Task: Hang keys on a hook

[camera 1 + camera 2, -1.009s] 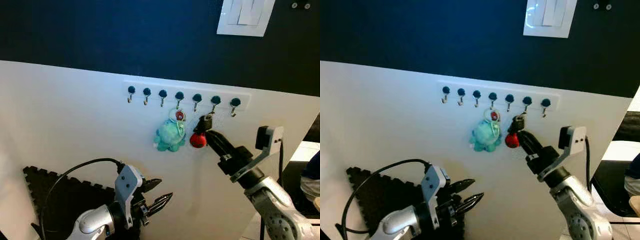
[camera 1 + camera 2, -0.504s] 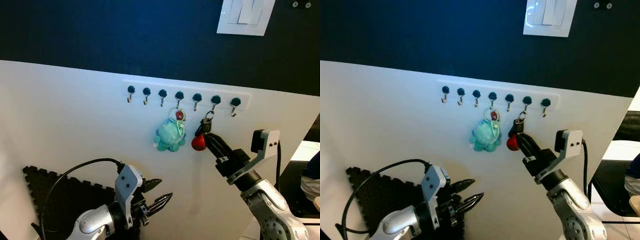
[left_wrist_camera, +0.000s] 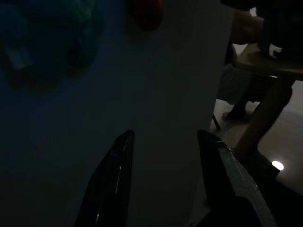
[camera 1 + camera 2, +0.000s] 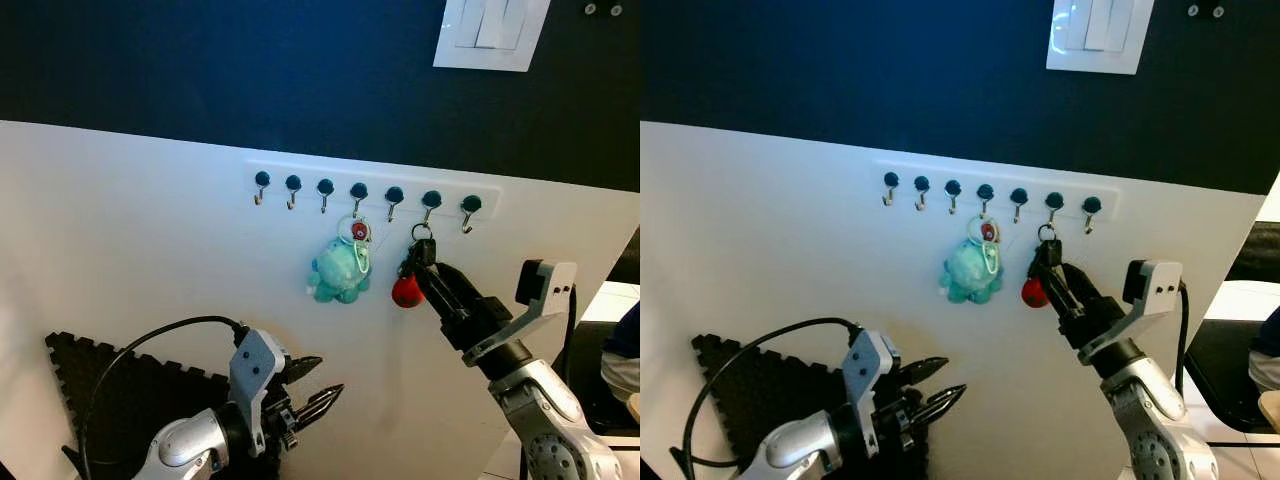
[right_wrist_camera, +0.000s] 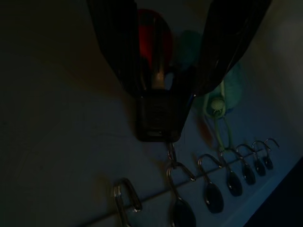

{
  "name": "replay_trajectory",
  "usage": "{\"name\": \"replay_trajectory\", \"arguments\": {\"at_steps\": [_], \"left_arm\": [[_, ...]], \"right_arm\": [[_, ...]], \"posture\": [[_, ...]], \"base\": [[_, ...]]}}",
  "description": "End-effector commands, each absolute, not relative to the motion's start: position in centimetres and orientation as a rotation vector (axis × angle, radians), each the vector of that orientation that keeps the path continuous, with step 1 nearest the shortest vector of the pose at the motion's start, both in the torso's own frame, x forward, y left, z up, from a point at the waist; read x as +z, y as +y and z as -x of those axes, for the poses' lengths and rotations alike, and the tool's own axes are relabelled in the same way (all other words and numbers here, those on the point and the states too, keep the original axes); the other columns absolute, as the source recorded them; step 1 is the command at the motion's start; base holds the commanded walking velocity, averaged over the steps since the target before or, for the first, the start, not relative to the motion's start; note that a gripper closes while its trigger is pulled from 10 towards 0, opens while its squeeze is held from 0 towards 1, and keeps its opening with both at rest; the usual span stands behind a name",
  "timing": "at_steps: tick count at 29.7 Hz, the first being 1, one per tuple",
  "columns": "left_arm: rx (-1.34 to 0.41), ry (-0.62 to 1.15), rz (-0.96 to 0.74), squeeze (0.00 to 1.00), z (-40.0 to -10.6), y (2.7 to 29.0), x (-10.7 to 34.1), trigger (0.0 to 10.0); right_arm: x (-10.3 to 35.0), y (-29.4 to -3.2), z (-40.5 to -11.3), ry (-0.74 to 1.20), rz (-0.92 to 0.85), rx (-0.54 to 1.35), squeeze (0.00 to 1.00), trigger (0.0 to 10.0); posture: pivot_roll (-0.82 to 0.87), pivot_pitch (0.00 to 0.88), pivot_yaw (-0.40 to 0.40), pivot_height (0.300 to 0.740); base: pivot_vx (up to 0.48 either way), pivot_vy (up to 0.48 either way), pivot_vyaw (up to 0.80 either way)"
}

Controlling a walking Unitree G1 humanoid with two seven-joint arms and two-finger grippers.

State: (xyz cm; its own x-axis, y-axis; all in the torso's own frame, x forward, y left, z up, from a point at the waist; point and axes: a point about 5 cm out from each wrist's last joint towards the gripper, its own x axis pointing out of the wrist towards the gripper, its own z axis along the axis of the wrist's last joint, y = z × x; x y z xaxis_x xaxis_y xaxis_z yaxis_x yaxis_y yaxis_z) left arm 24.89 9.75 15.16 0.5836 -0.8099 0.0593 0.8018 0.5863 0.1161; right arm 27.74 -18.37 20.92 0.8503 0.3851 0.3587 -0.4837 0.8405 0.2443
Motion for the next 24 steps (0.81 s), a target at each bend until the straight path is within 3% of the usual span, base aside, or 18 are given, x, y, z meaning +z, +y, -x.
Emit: {"name": "replay_trajectory", "arguments": {"at_steps": [1, 5, 8, 13, 15, 16, 17, 19, 20, 21, 23, 24], "left_arm": [[-0.917, -0.079, -0.068, 0.00, -25.0, 10.0, 14.3, 10.0], [-0.920, -0.057, -0.057, 0.00, -24.8, 10.1, 13.6, 10.0], [-0.925, -0.001, -0.051, 0.00, -24.2, 10.2, 12.0, 10.0], [-0.894, 0.093, -0.115, 0.00, -23.9, 10.6, 9.6, 10.0], [-0.695, 0.352, -0.228, 0.00, -24.4, 12.7, 4.2, 10.0], [-0.695, 0.352, -0.228, 0.00, -24.4, 12.7, 4.2, 10.0], [-0.572, 0.498, -0.269, 0.00, -24.3, 14.0, 1.2, 10.0], [-0.572, 0.498, -0.269, 0.00, -24.3, 14.0, 1.2, 10.0], [-0.471, 0.612, -0.294, 0.00, -23.7, 15.2, -1.0, 10.0], [-0.471, 0.612, -0.294, 0.00, -23.7, 15.2, -1.0, 10.0], [-0.302, 0.801, -0.324, 0.00, -21.4, 17.4, -4.6, 10.0], [-0.302, 0.801, -0.324, 0.00, -21.4, 17.4, -4.6, 10.0]], "right_arm": [[18.6, -18.1, -27.2, -0.216, -0.350, 0.492, 0.00, 10.0], [16.1, -18.2, -26.6, -0.135, -0.353, 0.482, 0.00, 10.0], [10.8, -18.9, -24.9, 0.029, -0.352, 0.416, 0.00, 10.0], [5.6, -20.0, -22.9, 0.194, -0.347, 0.296, 0.00, 10.0], [0.7, -20.7, -21.4, 0.395, -0.327, 0.156, 0.00, 10.0], [0.7, -20.7, -21.4, 0.395, -0.327, 0.156, 0.00, 10.0], [-1.6, -20.8, -20.5, 0.501, -0.319, 0.094, 0.00, 10.0], [-1.6, -20.8, -20.5, 0.501, -0.319, 0.094, 0.00, 10.0], [-3.4, -20.7, -19.8, 0.587, -0.309, 0.051, 0.00, 10.0], [-3.4, -20.7, -19.8, 0.587, -0.309, 0.051, 0.00, 10.0], [-5.8, -20.2, -18.6, 0.700, -0.290, -0.046, 0.00, 10.0], [-5.8, -20.2, -18.6, 0.700, -0.290, -0.046, 0.00, 10.0]], "posture": [[0.07, 0.035, -0.010, 0.740], [0.07, 0.035, -0.011, 0.740], [0.07, 0.033, -0.011, 0.740], [0.07, 0.030, -0.008, 0.740], [0.07, 0.027, -0.004, 0.740], [0.07, 0.027, -0.004, 0.740], [0.06, 0.024, -0.001, 0.740], [0.06, 0.024, -0.001, 0.740], [0.06, 0.023, 0.001, 0.740], [0.06, 0.023, 0.001, 0.740], [0.06, 0.012, 0.004, 0.740], [0.06, 0.012, 0.004, 0.740]], "base": [[0.000, 0.000, 0.00], [0.000, 0.000, 0.00], [0.000, 0.000, 0.00], [0.000, 0.000, 0.00], [0.000, 0.000, 0.00], [0.000, 0.000, 0.00], [0.000, 0.000, 0.00], [0.000, 0.000, 0.00], [0.000, 0.000, 0.00], [0.000, 0.000, 0.00], [0.000, 0.000, 0.00], [0.000, 0.000, 0.00]]}}
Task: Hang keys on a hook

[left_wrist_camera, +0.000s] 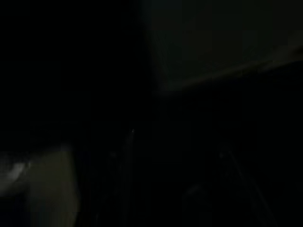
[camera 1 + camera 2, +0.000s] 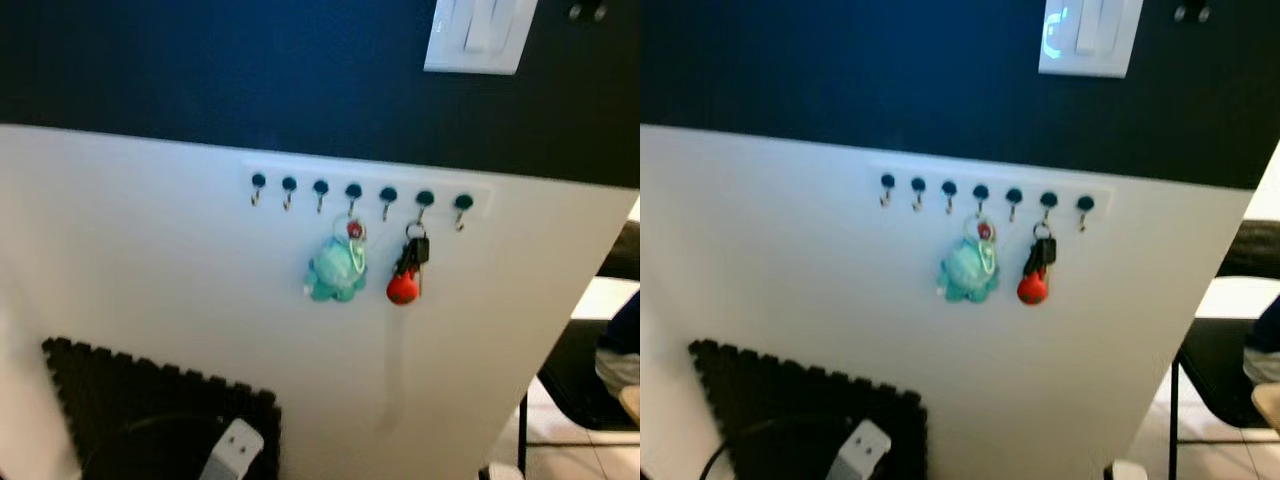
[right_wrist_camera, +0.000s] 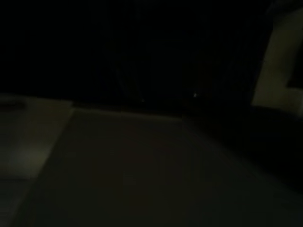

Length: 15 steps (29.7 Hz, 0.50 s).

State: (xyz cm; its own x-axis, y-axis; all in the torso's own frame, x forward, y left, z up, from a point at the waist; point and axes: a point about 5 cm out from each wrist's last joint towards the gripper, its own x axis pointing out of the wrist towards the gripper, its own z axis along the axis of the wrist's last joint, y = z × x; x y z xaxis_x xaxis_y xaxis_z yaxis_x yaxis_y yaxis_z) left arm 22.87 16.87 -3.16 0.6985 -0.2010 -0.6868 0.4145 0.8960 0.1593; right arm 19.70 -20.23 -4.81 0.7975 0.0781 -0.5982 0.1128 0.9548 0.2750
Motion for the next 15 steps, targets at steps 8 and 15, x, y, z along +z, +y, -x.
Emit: {"name": "replay_trajectory", "arguments": {"at_steps": [8, 15], "left_arm": [[-0.043, 0.878, -0.063, 0.00, -20.0, 19.2, -5.7, 10.0], [0.045, 0.859, -0.091, 0.00, -20.3, 19.6, -6.2, 10.0]], "right_arm": [[-6.7, -18.8, -18.2, 0.736, -0.167, 0.003, 0.00, 10.0], [-6.5, -19.1, -19.1, 0.688, -0.146, 0.003, 0.00, 10.0]], "posture": [[0.06, 0.008, 0.000, 0.740], [0.06, 0.003, -0.010, 0.740]], "base": [[0.000, 0.000, 0.00], [0.000, 0.000, 0.00]]}}
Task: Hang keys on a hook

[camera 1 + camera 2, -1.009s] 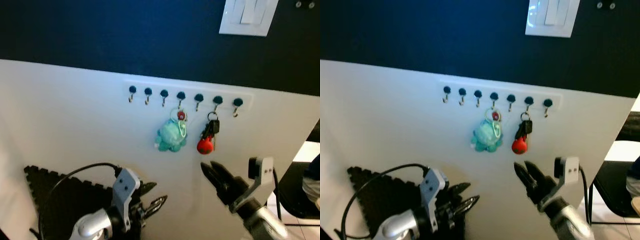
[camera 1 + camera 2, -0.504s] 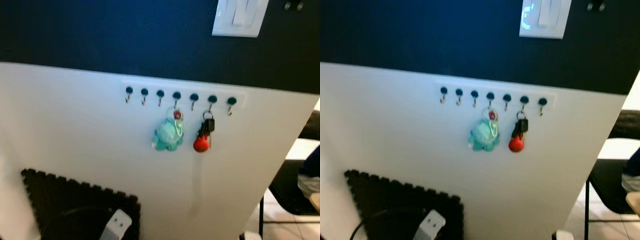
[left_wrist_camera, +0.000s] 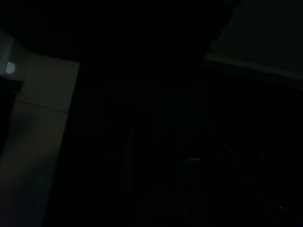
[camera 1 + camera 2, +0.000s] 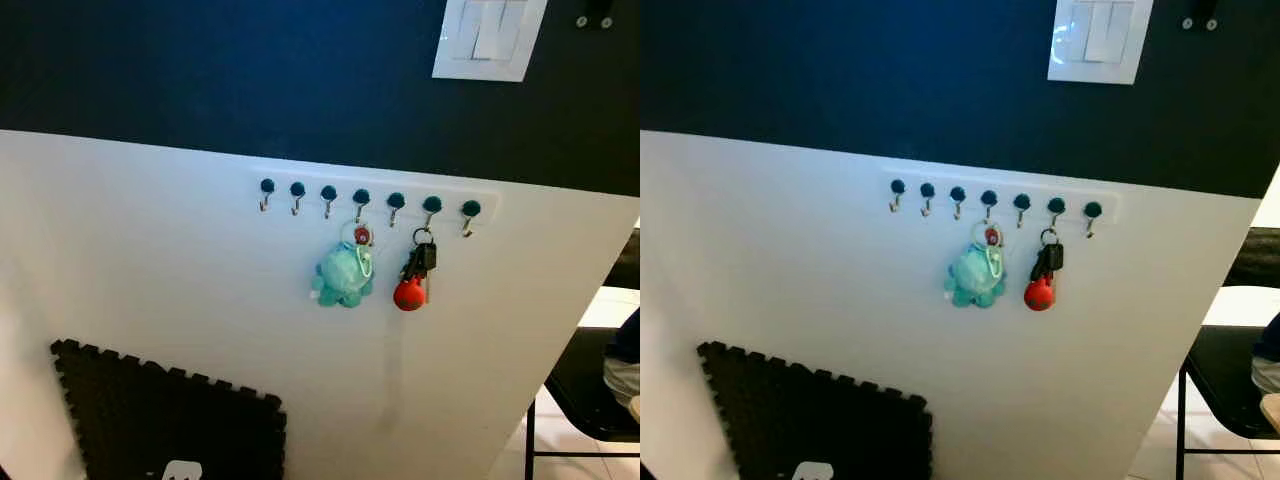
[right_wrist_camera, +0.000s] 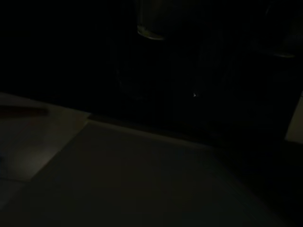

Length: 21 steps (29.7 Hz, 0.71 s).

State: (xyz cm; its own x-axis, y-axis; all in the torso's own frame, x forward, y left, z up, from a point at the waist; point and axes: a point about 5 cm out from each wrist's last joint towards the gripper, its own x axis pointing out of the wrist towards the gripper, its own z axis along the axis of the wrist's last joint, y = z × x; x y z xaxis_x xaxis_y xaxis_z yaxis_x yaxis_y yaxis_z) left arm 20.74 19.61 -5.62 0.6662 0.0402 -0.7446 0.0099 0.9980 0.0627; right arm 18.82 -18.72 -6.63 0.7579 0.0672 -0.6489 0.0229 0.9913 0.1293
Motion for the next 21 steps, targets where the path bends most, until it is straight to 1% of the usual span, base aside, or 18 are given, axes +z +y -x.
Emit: {"name": "replay_trajectory", "arguments": {"at_steps": [1, 3, 4, 5, 7, 12, 15, 16, 17, 21], "left_arm": [[0.040, 0.882, -0.112, 0.00, -20.0, 19.6, -6.4, 10.0], [0.033, 0.911, -0.127, 0.00, -19.7, 19.6, -6.8, 10.0], [-0.008, 0.915, -0.176, 0.00, -19.6, 19.5, -7.0, 10.0], [-0.008, 0.915, -0.176, 0.00, -19.6, 19.5, -7.0, 10.0], [-0.060, 0.919, -0.232, 0.00, -19.3, 19.3, -7.2, 10.0], [0.025, 0.898, -0.210, 0.00, -19.3, 20.3, -7.0, 10.0], [0.036, 0.897, -0.193, 0.00, -19.2, 20.6, -7.0, 10.0], [0.034, 0.895, -0.191, 0.00, -19.1, 20.7, -7.1, 10.0], [0.032, 0.901, -0.182, 0.00, -18.9, 20.8, -7.2, 10.0], [0.036, 0.909, -0.161, 0.00, -18.8, 20.8, -7.3, 10.0]], "right_arm": [[-6.4, -19.2, -19.3, 0.683, -0.158, -0.009, 0.00, 10.0], [-6.5, -19.3, -19.3, 0.681, -0.159, -0.020, 0.00, 10.0], [-6.7, -19.3, -19.3, 0.696, -0.167, -0.026, 0.00, 10.0], [-6.7, -19.3, -19.3, 0.696, -0.167, -0.026, 0.00, 10.0], [-6.9, -19.3, -19.1, 0.718, -0.167, -0.029, 0.00, 10.0], [-7.0, -20.3, -18.7, 0.723, -0.103, -0.075, 0.00, 10.0], [-7.2, -21.0, -18.2, 0.731, -0.142, -0.131, 0.00, 10.0], [-7.3, -21.2, -17.9, 0.735, -0.179, -0.154, 0.00, 10.0], [-7.6, -21.2, -17.6, 0.745, -0.241, -0.173, 0.00, 10.0], [-7.7, -21.1, -17.3, 0.754, -0.293, -0.187, 0.00, 10.0]], "posture": [[0.07, 0.003, -0.014, 0.740], [0.07, 0.003, -0.014, 0.740], [0.07, 0.003, -0.014, 0.740], [0.07, 0.003, -0.014, 0.740], [0.07, 0.005, -0.016, 0.740], [0.07, 0.006, -0.014, 0.740], [0.06, 0.007, -0.013, 0.740], [0.06, 0.007, -0.013, 0.740], [0.06, 0.010, -0.010, 0.740], [0.06, 0.011, -0.009, 0.740]], "base": [[0.000, 0.000, 0.00], [0.000, 0.000, 0.00], [0.000, 0.000, 0.00], [0.000, 0.000, 0.00], [0.000, 0.000, 0.00], [0.000, 0.000, 0.00], [0.000, 0.000, 0.00], [0.000, 0.000, 0.00], [0.000, 0.000, 0.00], [0.000, 0.000, 0.00]]}}
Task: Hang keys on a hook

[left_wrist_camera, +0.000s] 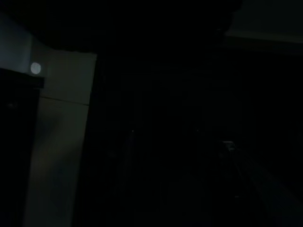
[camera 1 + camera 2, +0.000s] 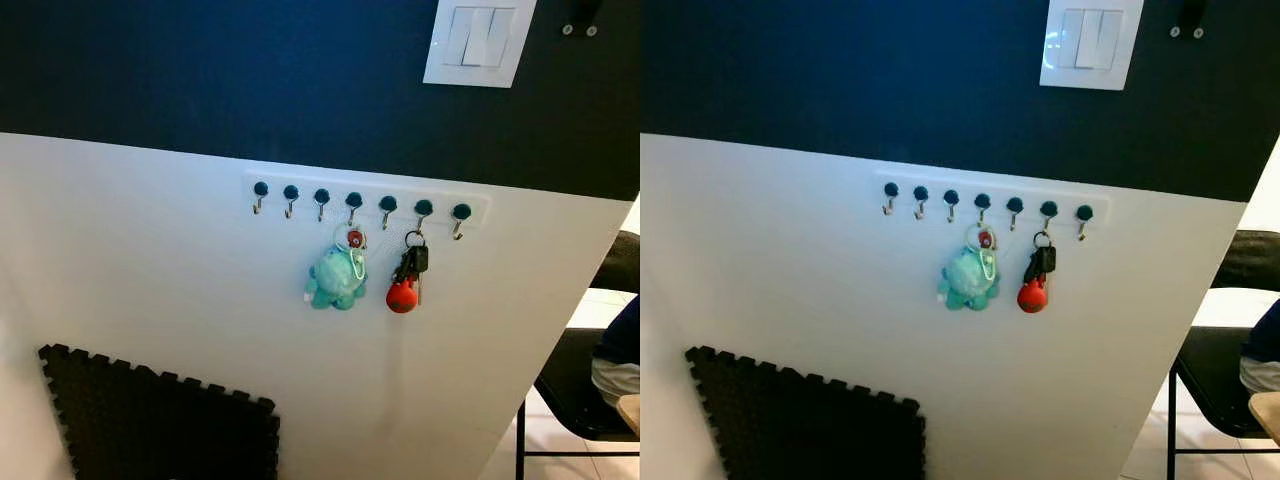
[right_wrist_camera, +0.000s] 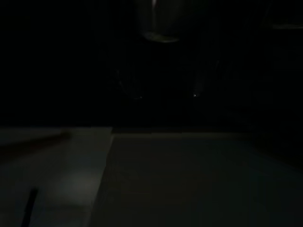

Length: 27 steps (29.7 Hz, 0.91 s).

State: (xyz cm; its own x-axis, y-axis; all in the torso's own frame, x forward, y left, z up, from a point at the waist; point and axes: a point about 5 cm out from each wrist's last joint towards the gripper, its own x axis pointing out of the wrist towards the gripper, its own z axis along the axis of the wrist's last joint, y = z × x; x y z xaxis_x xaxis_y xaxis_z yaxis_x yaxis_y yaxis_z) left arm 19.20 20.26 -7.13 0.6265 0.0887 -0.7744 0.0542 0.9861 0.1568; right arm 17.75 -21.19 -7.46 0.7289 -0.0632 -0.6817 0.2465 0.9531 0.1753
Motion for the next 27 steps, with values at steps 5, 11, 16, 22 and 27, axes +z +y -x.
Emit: {"name": "replay_trajectory", "arguments": {"at_steps": [5, 11, 16, 22, 27], "left_arm": [[0.044, 0.893, -0.103, 0.00, -18.77, 20.56, -7.37, 10.0], [0.048, 0.863, -0.026, 0.00, -19.02, 20.23, -7.22, 10.0], [0.042, 0.867, -0.024, 0.00, -18.97, 20.20, -7.29, 10.0], [0.035, 0.864, -0.012, 0.00, -18.90, 20.14, -7.33, 10.0], [0.029, 0.863, -0.008, 0.00, -18.90, 20.02, -7.34, 10.0]], "right_arm": [[-7.90, -21.09, -17.12, 0.770, -0.269, -0.170, 0.00, 10.0], [-8.09, -21.02, -16.87, 0.786, -0.268, -0.185, 0.00, 10.0], [-8.27, -20.73, -16.68, 0.796, -0.289, -0.192, 0.00, 10.0], [-8.44, -20.43, -16.44, 0.806, -0.296, -0.190, 0.00, 10.0], [-8.50, -20.25, -16.37, 0.808, -0.298, -0.188, 0.00, 10.0]], "posture": [[0.07, 0.012, -0.007, 0.740], [0.07, 0.014, -0.008, 0.740], [0.07, 0.017, -0.006, 0.740], [0.07, 0.021, -0.005, 0.740], [0.07, 0.023, -0.004, 0.740]], "base": [[0.000, 0.000, 0.00], [0.000, 0.000, 0.00], [-0.053, 0.000, 0.00], [-0.285, 0.000, 0.00], [-0.329, 0.000, 0.00]]}}
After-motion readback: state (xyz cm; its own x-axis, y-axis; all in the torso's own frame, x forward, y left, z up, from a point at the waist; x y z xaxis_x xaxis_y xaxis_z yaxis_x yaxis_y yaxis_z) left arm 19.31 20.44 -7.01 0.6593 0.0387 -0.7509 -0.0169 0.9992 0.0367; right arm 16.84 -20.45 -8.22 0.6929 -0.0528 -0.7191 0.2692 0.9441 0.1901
